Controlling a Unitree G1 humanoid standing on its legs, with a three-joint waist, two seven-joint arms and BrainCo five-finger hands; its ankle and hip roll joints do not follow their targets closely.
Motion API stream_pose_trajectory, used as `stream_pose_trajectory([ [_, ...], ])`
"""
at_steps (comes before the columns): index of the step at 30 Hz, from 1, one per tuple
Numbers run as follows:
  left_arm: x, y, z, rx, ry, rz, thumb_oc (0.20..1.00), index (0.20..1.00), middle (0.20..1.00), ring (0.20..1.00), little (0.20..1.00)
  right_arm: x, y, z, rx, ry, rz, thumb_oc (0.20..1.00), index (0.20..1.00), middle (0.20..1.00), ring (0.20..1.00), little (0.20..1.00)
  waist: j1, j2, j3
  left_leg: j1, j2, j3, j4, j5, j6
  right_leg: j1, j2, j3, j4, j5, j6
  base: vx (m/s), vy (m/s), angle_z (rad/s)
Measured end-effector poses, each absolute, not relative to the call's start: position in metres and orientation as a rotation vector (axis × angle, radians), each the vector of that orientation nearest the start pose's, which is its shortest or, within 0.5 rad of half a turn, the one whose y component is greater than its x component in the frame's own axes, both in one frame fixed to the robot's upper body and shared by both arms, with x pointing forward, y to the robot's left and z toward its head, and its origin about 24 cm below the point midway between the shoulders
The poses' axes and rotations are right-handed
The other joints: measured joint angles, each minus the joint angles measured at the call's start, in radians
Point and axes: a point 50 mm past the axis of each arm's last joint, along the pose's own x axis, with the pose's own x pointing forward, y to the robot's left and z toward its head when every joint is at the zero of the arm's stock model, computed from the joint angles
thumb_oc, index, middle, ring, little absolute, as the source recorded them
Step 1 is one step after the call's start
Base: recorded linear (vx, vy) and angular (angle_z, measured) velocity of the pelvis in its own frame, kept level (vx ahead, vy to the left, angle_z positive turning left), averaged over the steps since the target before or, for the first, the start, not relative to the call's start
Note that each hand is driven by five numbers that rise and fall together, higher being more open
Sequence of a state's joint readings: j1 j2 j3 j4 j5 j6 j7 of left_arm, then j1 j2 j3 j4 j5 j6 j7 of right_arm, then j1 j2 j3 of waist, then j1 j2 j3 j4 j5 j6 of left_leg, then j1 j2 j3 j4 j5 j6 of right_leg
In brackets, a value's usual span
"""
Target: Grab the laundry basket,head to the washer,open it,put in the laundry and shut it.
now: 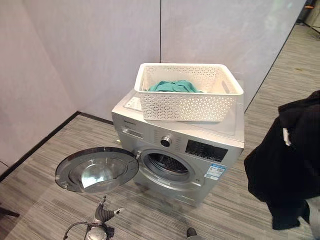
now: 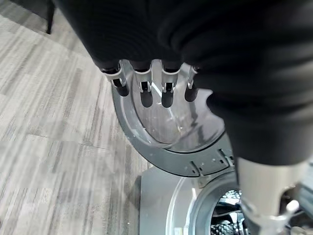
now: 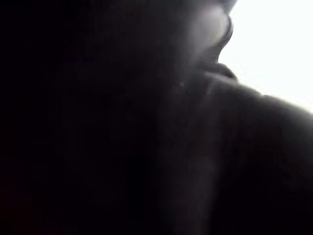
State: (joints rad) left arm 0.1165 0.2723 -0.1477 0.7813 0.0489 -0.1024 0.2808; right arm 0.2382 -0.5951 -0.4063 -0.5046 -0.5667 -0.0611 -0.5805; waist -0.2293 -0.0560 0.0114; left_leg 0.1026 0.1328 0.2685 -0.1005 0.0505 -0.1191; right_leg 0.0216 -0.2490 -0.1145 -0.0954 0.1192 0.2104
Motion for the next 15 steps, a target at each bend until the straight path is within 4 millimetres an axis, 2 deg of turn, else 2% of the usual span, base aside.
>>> stream_pose_trajectory([
  [1, 0.141, 0.234, -0.118, 0.454, 0.757, 0.202, 1.000, 1.000, 1.000, 1.000, 1.000, 0.173, -0.276, 0.202, -1.149, -0.751, -0.760, 0.200, 0.200, 0.200, 0.200, 0.200, 0.000, -0.008, -0.003, 0.001, 0.000, 0.001, 0.000, -0.003, 0.001, 0.000, 0.000, 0.000, 0.000, -0.003, 0.004, -0.01, 0.001, -0.04],
  [5, 0.140, 0.234, -0.118, 0.455, 0.758, 0.206, 1.000, 1.000, 1.000, 1.000, 1.000, 0.180, -0.258, 0.180, -1.088, -0.687, -0.612, 0.200, 0.200, 0.200, 0.200, 0.200, 0.002, -0.017, -0.010, 0.001, -0.002, 0.002, 0.000, -0.003, 0.001, 0.001, -0.002, 0.000, 0.000, -0.004, 0.003, 0.00, 0.000, 0.00],
  [6, 0.140, 0.236, -0.118, 0.460, 0.756, 0.215, 1.000, 1.000, 1.000, 1.000, 1.000, 0.181, -0.253, 0.164, -1.015, -0.619, -0.554, 0.200, 0.200, 0.200, 0.200, 0.200, 0.004, -0.020, -0.013, 0.002, -0.001, 0.002, 0.000, -0.002, 0.000, 0.002, -0.001, 0.000, 0.000, -0.004, 0.003, 0.00, 0.000, 0.00],
  [9, 0.140, 0.235, -0.117, 0.463, 0.751, 0.220, 1.000, 1.000, 1.000, 1.000, 1.000, 0.176, -0.246, 0.138, -0.944, -0.488, -0.456, 0.200, 0.200, 0.200, 0.200, 0.200, 0.016, -0.015, -0.012, 0.006, -0.001, 0.000, 0.000, -0.002, 0.000, 0.008, -0.002, -0.003, 0.000, -0.004, 0.003, 0.00, -0.003, 0.01],
  [11, 0.139, 0.235, -0.117, 0.464, 0.747, 0.220, 1.000, 1.000, 1.000, 1.000, 1.000, 0.171, -0.243, 0.102, -0.846, -0.312, -0.385, 0.200, 0.200, 0.200, 0.200, 0.200, 0.026, -0.016, -0.013, 0.007, 0.000, -0.006, 0.000, -0.003, 0.001, 0.014, -0.002, -0.007, 0.000, -0.008, 0.004, -0.01, -0.013, 0.06],
  [15, 0.135, 0.235, -0.118, 0.466, 0.754, 0.227, 1.000, 1.000, 1.000, 1.000, 1.000, 0.163, -0.230, 0.069, -0.730, -0.147, -0.273, 0.200, 0.200, 0.200, 0.200, 0.200, 0.034, -0.010, -0.010, 0.004, 0.000, -0.010, 0.000, -0.004, 0.002, 0.014, -0.005, -0.010, 0.000, -0.010, 0.005, -0.01, -0.003, 0.02],
])
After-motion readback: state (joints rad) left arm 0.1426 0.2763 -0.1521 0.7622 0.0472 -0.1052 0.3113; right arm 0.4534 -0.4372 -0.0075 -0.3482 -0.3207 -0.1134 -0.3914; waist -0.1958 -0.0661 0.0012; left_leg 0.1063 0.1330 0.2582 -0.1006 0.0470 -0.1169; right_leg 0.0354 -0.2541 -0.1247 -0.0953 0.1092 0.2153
